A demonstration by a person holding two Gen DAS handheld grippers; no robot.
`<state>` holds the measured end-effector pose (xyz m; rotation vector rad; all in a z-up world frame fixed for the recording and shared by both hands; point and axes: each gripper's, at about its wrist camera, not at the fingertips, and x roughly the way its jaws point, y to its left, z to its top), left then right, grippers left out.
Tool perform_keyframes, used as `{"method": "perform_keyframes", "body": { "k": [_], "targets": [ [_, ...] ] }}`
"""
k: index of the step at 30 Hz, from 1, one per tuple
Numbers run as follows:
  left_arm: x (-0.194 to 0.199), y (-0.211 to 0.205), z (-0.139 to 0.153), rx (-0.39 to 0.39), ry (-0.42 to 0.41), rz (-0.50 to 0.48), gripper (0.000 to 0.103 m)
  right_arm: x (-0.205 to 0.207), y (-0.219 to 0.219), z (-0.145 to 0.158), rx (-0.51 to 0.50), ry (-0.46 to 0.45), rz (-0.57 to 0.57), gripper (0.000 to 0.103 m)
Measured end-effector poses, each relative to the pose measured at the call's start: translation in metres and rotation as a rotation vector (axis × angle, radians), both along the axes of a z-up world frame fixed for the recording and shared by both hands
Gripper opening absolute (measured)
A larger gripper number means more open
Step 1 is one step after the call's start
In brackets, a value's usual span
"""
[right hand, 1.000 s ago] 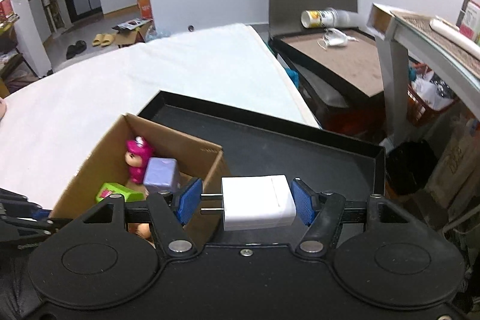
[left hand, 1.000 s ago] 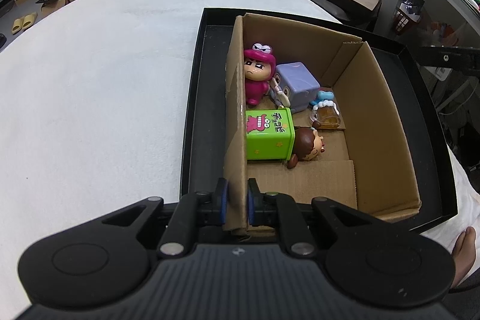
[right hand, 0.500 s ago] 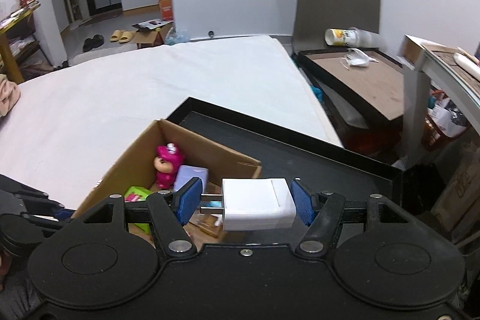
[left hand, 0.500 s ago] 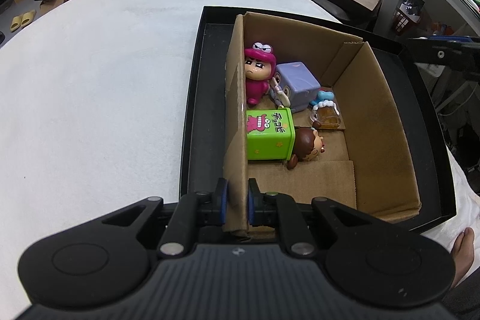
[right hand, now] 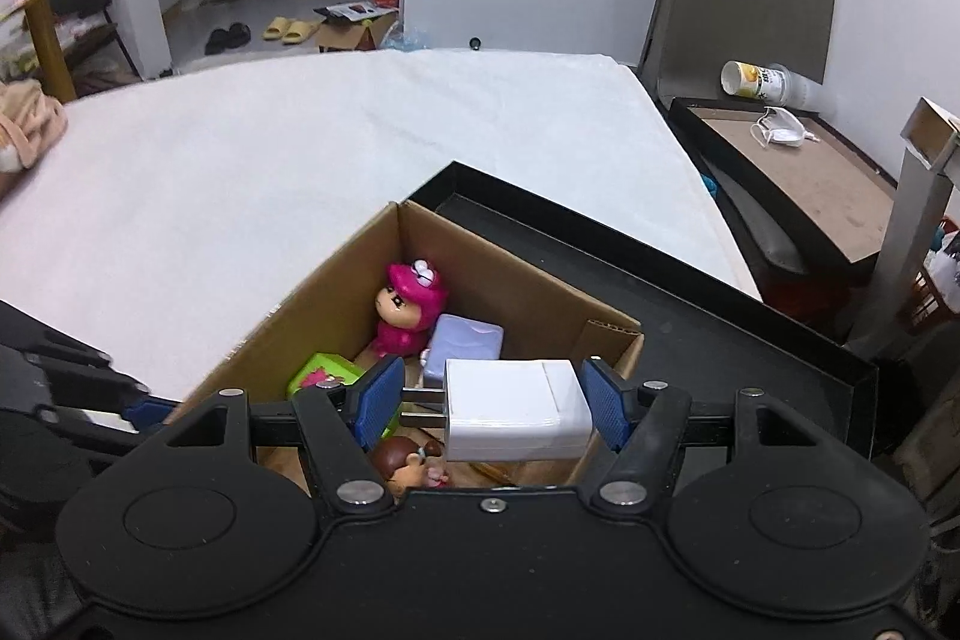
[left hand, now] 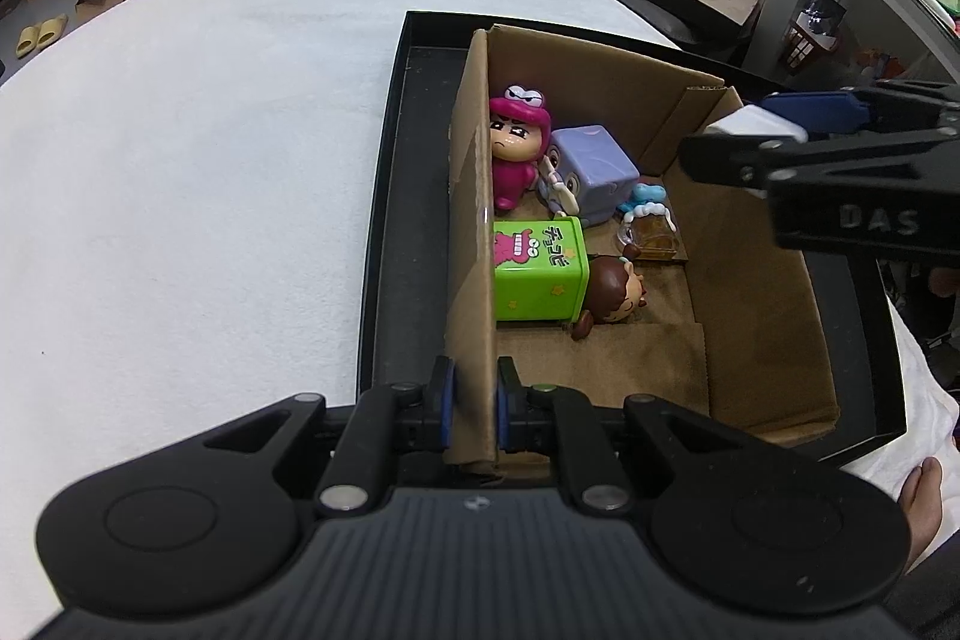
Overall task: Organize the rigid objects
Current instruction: 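Carry the white charger with the right gripper into the box and release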
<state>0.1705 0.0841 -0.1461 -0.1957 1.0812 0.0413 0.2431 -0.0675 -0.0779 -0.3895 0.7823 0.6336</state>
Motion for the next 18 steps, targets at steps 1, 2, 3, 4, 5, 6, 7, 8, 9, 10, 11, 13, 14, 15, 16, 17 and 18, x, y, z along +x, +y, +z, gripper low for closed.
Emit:
{"method": "perform_keyframes", "body": {
  "k": [1,2,3,4,5,6,7,8,9,10,11,13,14,15,16,17,18],
  "targets": [
    [0.000,0.000,0.000,-0.002,0.000,0.000,0.013,0.001,0.001,-0.002,-0.005,0.001,0.001,0.063],
    [0.000,0.001,0.000,-0.004,0.000,0.000,0.013,0.001,0.001,-0.004,-0.009,0.005,0.001,0.063],
    [0.001,0.001,0.000,-0.005,0.000,0.000,0.013,0.002,0.002,-0.006,-0.014,0.007,0.002,0.063],
    [0.001,0.001,-0.001,-0.006,0.000,0.000,0.013,0.002,0.003,-0.007,-0.021,0.006,0.004,0.063],
    [0.001,0.001,-0.001,-0.007,0.000,-0.001,0.013,0.001,0.003,-0.008,-0.030,0.005,0.006,0.063],
    [0.001,0.001,-0.001,-0.008,0.000,-0.001,0.013,0.001,0.004,-0.009,-0.036,0.002,0.008,0.063],
    [0.001,0.001,-0.001,-0.009,0.000,0.000,0.013,0.000,0.005,-0.009,-0.041,0.000,0.010,0.063],
    [0.001,0.001,-0.001,-0.011,-0.001,0.000,0.013,0.000,0.006,-0.010,-0.046,-0.001,0.013,0.063],
    [0.001,0.001,-0.001,-0.012,-0.001,0.000,0.013,-0.001,0.008,-0.012,-0.052,-0.002,0.014,0.063],
    [0.001,0.002,-0.001,-0.013,-0.001,0.000,0.013,-0.001,0.009,-0.013,-0.059,-0.001,0.016,0.063],
    [0.001,0.002,-0.001,-0.015,-0.001,0.000,0.013,-0.002,0.010,-0.016,-0.065,0.004,0.019,0.063],
    [0.001,0.002,-0.001,-0.018,-0.001,0.000,0.013,-0.002,0.013,-0.021,-0.082,0.008,0.025,0.063],
    [0.001,0.002,-0.001,-0.019,-0.001,0.000,0.013,-0.004,0.015,-0.023,-0.097,0.003,0.029,0.063],
    [0.001,0.002,-0.001,-0.019,-0.001,-0.001,0.013,-0.005,0.017,-0.026,-0.117,-0.006,0.034,0.063],
    [0.002,0.002,-0.001,-0.018,-0.001,-0.001,0.013,-0.006,0.019,-0.029,-0.134,-0.013,0.038,0.064],
    [0.002,0.002,-0.001,-0.020,-0.001,-0.002,0.013,-0.007,0.020,-0.031,-0.148,-0.019,0.039,0.064],
    [0.001,0.002,-0.001,-0.021,-0.002,-0.003,0.014,-0.008,0.021,-0.034,-0.161,-0.023,0.039,0.064]
  ]
}}
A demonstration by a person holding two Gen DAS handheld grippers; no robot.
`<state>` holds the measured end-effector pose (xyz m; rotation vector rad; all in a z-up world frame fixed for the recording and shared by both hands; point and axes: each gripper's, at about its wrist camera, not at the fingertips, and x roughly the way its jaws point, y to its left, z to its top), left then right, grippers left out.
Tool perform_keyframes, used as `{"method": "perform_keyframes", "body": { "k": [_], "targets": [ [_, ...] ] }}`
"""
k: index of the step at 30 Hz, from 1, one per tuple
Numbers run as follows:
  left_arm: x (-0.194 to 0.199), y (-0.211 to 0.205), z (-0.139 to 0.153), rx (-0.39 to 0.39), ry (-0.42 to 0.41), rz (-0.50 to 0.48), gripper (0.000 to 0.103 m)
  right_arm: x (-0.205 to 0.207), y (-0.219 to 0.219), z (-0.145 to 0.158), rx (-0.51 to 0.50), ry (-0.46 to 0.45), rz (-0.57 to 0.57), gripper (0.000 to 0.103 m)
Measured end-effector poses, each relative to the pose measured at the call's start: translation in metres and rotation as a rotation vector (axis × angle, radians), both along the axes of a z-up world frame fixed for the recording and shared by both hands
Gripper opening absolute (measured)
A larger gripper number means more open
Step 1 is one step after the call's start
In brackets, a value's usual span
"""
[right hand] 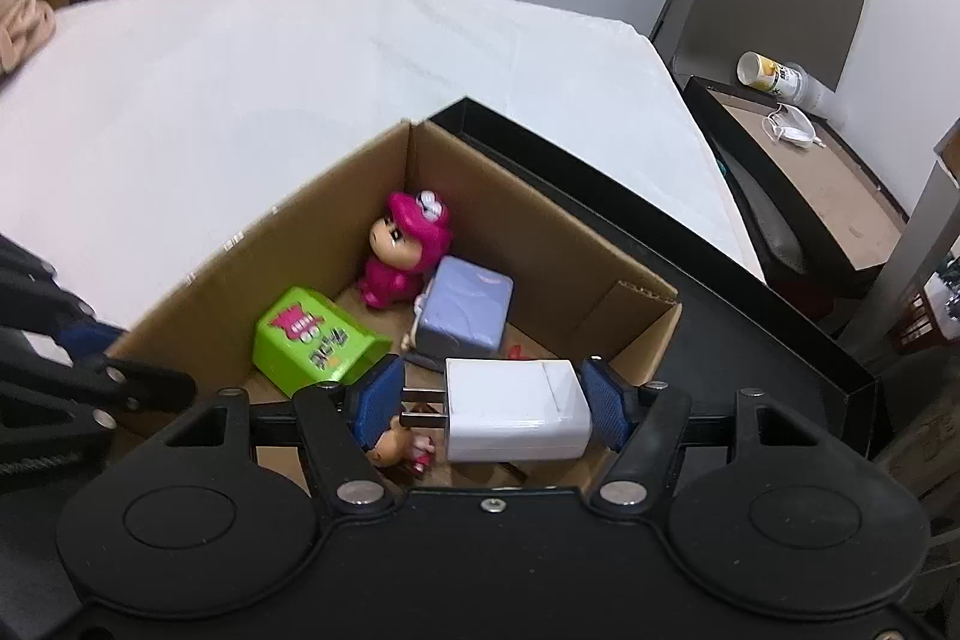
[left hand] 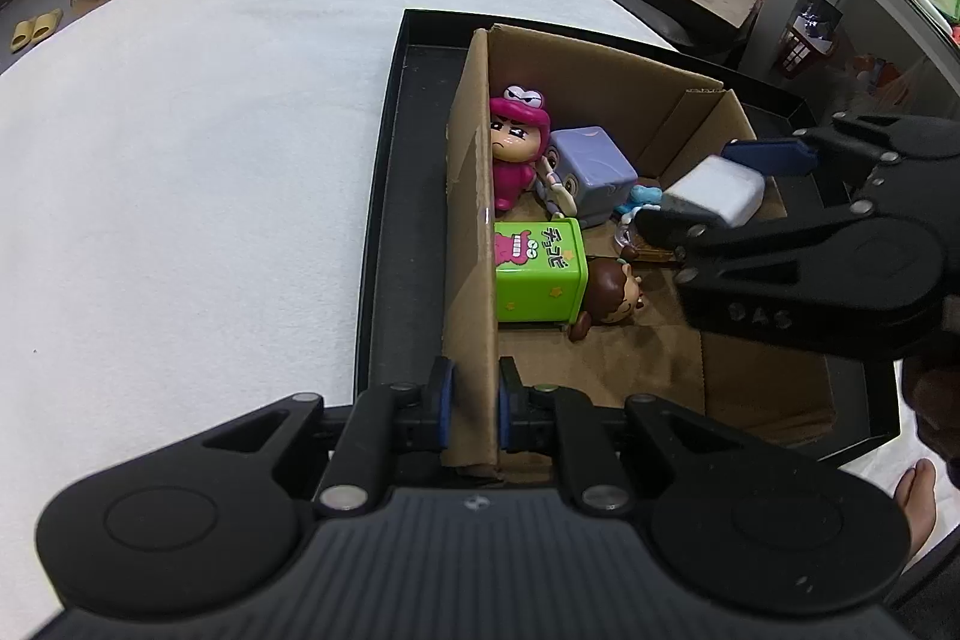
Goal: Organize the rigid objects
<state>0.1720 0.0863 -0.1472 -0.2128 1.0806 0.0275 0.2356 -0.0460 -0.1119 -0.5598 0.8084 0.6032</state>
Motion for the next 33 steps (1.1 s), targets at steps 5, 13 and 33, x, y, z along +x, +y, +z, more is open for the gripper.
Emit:
{"method": "perform_keyframes", "body": {
  "k": [5,13,33],
  "targets": [
    [0.000,0.001,0.000,-0.004,0.001,0.002,0.014,-0.003,0.003,-0.009,-0.044,0.000,0.016,0.066],
    [0.001,0.002,-0.001,-0.008,0.003,-0.003,0.015,-0.006,-0.002,-0.003,-0.031,-0.003,0.022,0.068],
    [0.009,-0.002,0.019,0.027,0.048,-0.050,0.017,-0.010,-0.075,0.051,0.280,0.047,-0.237,0.089]
  ]
}}
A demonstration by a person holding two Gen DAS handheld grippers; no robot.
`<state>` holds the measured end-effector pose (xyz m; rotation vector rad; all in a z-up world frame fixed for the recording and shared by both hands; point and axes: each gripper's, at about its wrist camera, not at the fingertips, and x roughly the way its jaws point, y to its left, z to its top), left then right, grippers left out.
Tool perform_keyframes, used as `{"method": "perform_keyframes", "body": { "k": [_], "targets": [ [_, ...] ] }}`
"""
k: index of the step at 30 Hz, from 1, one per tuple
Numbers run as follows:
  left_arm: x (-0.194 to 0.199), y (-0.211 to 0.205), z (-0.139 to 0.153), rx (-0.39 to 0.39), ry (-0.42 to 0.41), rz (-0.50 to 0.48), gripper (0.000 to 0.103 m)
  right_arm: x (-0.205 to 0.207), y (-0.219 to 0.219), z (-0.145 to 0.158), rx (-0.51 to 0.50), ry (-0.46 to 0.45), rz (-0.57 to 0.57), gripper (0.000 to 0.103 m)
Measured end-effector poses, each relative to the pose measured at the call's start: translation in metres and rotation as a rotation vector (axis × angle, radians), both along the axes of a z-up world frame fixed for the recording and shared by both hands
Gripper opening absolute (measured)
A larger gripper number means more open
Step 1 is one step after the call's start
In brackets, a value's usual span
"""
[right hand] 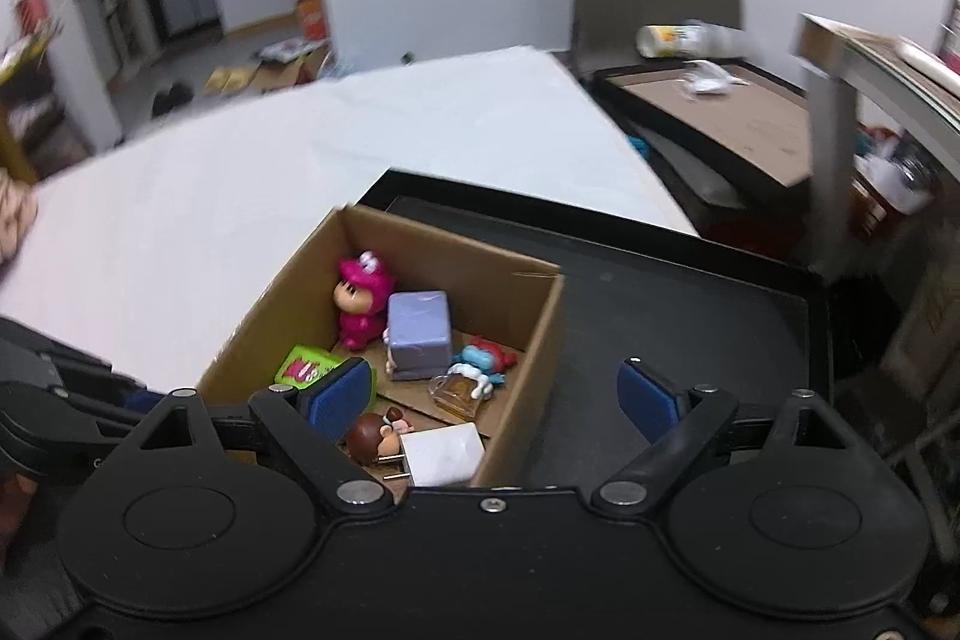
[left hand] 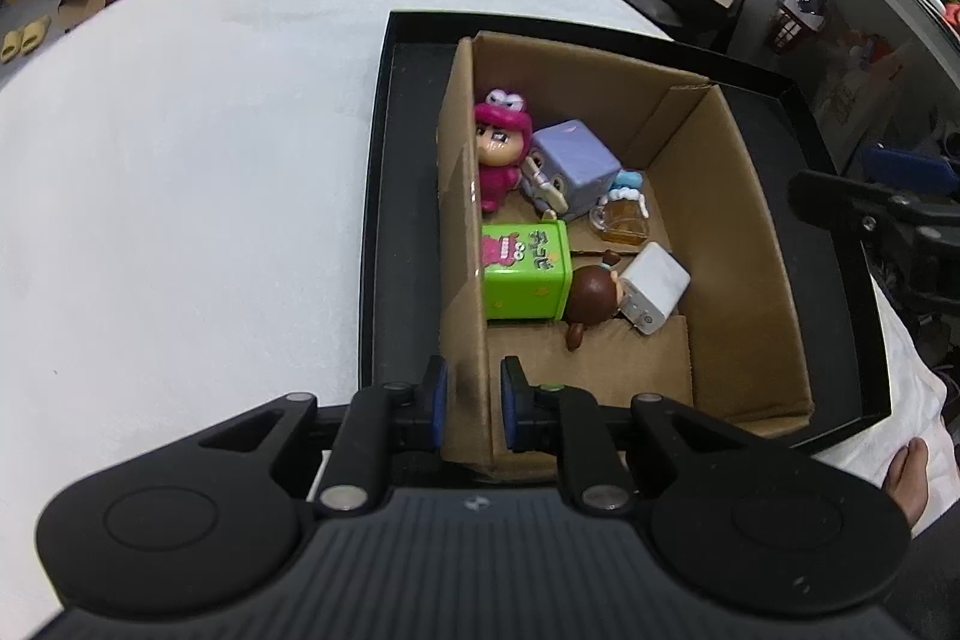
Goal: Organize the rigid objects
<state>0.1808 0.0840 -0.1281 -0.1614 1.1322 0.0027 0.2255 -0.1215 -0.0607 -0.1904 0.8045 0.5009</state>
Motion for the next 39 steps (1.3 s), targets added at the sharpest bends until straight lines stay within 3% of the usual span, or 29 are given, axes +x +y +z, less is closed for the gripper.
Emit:
{"method": "perform_keyframes", "body": {
  "k": [3,9,20,25,27,39],
  "targets": [
    [-0.003,0.000,0.011,0.008,-0.021,-0.001,0.018,-0.007,-0.010,0.003,0.026,-0.008,-0.039,0.090],
    [-0.014,-0.003,0.037,0.030,-0.080,-0.011,0.031,-0.016,-0.030,0.011,0.087,0.003,-0.112,0.103],
    [-0.033,-0.016,0.074,0.005,-0.143,-0.019,0.044,-0.049,-0.057,0.028,0.183,0.015,-0.200,0.103],
    [-0.045,-0.026,0.093,0.039,-0.173,-0.027,0.070,-0.060,-0.062,0.040,0.209,0.004,-0.228,0.103],
    [-0.049,-0.029,0.100,0.044,-0.174,-0.029,0.074,-0.065,-0.064,0.044,0.219,0.001,-0.237,0.103],
    [-0.080,-0.038,0.133,0.040,-0.233,-0.051,0.085,-0.100,-0.075,0.071,0.230,-0.031,-0.299,0.103]
  ]
}}
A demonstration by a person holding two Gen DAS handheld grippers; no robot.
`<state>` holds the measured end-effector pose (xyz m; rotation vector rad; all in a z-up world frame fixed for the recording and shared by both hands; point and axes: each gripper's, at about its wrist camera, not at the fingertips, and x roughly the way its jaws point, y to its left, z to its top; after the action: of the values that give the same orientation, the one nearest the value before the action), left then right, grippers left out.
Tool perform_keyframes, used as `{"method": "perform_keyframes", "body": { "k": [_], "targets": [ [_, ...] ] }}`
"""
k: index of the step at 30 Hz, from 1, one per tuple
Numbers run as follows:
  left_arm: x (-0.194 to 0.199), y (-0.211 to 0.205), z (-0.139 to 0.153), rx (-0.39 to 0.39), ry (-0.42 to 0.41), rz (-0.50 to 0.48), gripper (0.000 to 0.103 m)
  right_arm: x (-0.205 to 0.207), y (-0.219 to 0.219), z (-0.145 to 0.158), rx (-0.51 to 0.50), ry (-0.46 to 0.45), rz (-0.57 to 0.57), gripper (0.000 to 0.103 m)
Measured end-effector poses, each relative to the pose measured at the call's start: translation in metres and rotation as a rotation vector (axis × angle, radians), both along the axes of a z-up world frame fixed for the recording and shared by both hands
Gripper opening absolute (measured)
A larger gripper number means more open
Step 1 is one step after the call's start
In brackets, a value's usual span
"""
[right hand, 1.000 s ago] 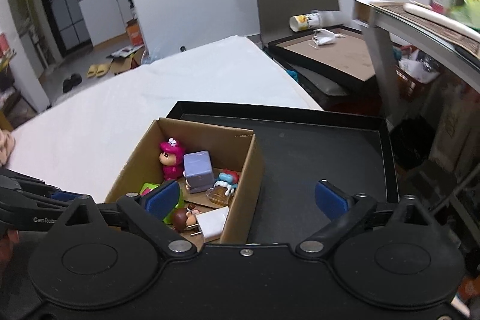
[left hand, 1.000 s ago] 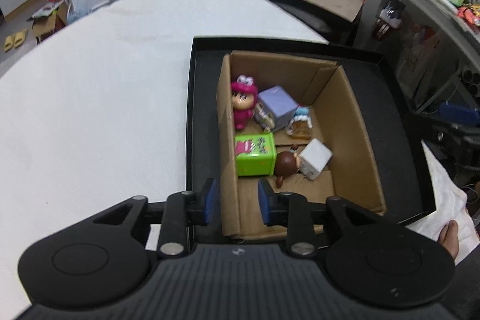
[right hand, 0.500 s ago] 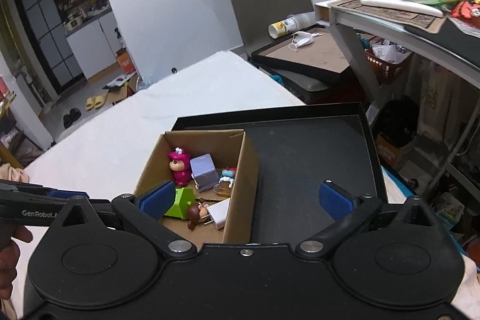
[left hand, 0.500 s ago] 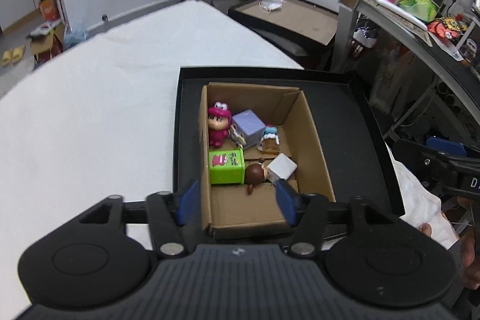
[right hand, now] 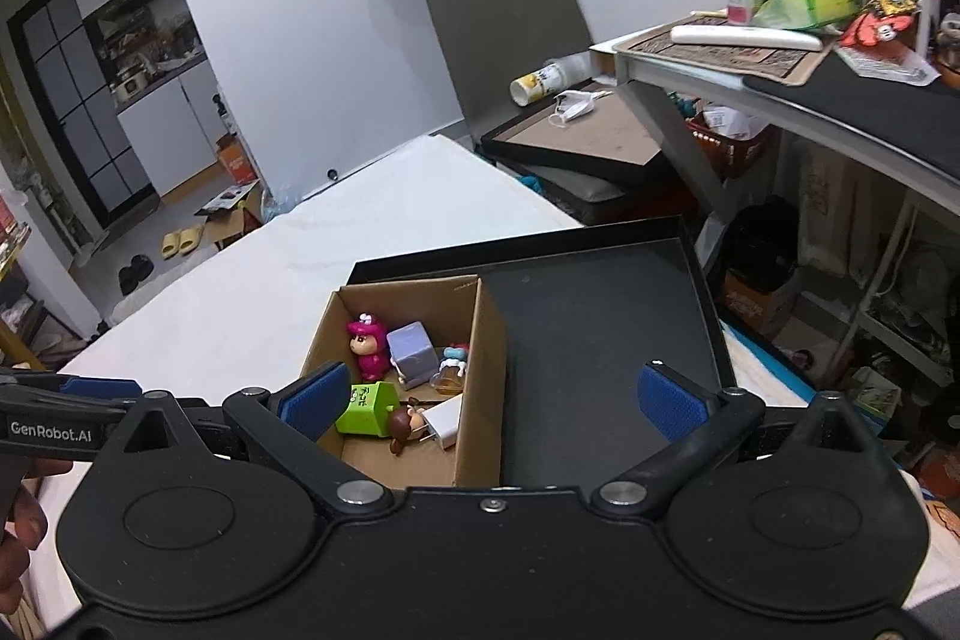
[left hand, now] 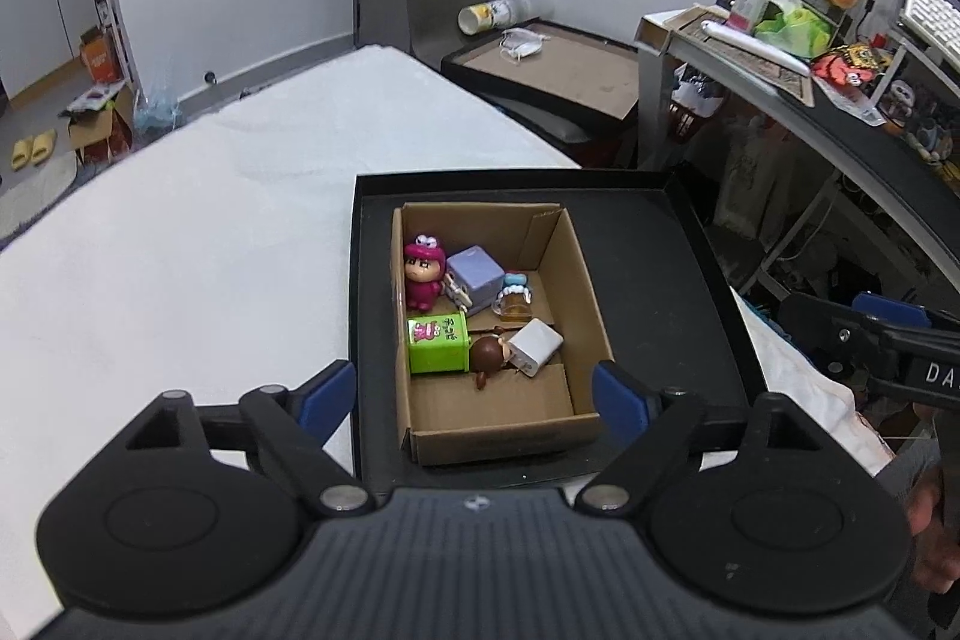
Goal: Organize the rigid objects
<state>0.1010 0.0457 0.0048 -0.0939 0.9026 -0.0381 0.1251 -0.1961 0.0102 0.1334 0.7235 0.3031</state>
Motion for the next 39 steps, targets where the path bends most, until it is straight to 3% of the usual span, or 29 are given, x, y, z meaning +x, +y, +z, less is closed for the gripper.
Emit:
{"method": "perform_keyframes", "body": {
  "k": [6,19,39],
  "targets": [
    [-0.020,0.010,0.013,-0.072,-0.014,0.018,0.088,-0.018,0.002,0.010,-0.030,-0.001,-0.017,0.103],
    [-0.055,0.001,0.038,-0.020,-0.062,-0.012,0.089,-0.055,-0.009,0.032,-0.005,0.002,-0.026,0.103],
    [-0.084,-0.017,0.045,0.010,-0.083,-0.043,0.089,-0.088,-0.022,0.051,-0.016,-0.041,-0.053,0.103]
  ]
}}
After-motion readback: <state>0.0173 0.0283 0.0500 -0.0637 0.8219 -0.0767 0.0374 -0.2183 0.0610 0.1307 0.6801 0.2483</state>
